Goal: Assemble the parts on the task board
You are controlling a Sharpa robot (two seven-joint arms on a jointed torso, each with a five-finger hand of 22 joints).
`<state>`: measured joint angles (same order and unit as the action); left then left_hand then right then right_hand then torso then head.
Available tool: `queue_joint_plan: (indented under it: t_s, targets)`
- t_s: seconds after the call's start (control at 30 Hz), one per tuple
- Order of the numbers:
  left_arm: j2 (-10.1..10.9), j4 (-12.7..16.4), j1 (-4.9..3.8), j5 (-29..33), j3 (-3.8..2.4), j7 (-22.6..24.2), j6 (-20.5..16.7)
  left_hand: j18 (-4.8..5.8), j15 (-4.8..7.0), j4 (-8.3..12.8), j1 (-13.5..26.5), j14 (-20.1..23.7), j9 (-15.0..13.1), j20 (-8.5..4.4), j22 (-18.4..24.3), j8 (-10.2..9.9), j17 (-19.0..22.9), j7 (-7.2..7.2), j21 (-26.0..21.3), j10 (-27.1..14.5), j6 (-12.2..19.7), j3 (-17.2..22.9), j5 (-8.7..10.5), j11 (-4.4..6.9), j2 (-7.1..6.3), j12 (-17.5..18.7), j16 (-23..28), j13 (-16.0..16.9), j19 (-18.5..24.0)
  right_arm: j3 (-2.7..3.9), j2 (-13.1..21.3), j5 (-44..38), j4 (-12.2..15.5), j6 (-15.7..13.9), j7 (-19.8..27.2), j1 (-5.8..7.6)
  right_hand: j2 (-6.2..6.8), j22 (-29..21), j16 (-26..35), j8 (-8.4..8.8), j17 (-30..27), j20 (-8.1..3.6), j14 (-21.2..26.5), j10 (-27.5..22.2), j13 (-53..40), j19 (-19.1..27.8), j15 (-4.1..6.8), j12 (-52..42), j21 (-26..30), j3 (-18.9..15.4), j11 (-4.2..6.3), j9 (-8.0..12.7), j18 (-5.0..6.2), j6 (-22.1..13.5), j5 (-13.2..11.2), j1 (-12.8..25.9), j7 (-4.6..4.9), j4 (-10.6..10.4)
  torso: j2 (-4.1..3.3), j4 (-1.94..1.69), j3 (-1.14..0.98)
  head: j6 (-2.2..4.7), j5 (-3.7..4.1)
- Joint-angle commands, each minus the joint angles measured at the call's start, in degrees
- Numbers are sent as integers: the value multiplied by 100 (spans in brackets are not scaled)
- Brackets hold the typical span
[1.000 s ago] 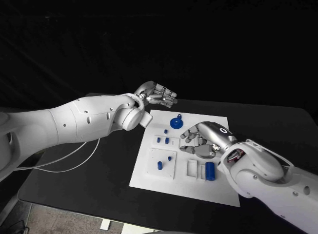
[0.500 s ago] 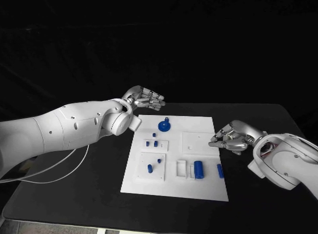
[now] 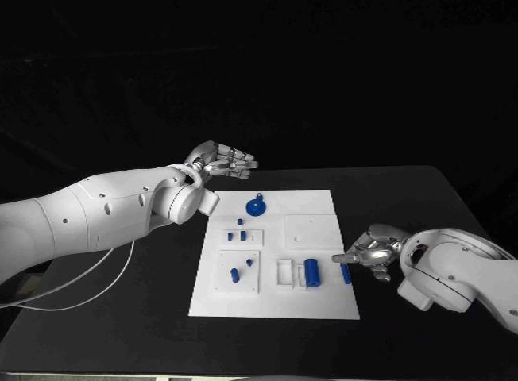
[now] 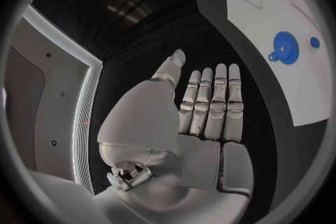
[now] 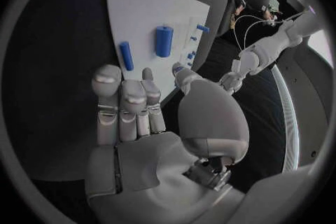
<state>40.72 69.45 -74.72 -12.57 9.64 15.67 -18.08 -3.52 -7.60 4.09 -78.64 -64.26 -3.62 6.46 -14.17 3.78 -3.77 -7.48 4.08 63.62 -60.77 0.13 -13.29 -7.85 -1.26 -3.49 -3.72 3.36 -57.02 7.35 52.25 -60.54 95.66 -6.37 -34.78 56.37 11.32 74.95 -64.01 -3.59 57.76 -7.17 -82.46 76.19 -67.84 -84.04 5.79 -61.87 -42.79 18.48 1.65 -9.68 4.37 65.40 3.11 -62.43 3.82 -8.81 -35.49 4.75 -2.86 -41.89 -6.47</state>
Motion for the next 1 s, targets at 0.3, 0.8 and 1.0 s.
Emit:
queue_joint_plan:
  t_s: [0.3,0.8,1.0]
  targets:
    - [46,105,32,327,23,281,76,99,-118,-320,-22,521,4,172,514,-9,27,-3,-9,-26,222,-786,403,-25,84,-6,26,-3,428,-249,-469,402,-196,-133,-430,0,68,179,-39,-13,170,61,-38,114,-265,-301,-62,-136,-120,-68,-25,145,15,-145,-33,-12,29,-191,78,-10,54,-72,-10]
    - [97,219,36,383,34,274,148,65,-173,-622,127,586,4,212,979,-5,29,-21,12,-123,289,-811,792,-65,-82,-5,28,-3,372,-473,-986,273,-640,-206,-464,1,59,253,-14,-10,255,70,-56,135,-371,-298,-69,-95,-93,-118,-36,286,24,-176,-30,-31,46,-230,39,-8,69,-101,-98]
    - [111,264,36,385,35,266,160,62,-175,-624,127,582,3,213,984,-5,30,-27,14,-129,286,-807,790,-66,-88,-8,29,-3,368,-526,-1119,242,-807,-232,-468,1,8,270,-19,-10,276,74,-62,141,-390,-302,-71,-94,-95,-93,-38,292,27,-169,-28,-55,47,-177,32,2,72,-120,-115]
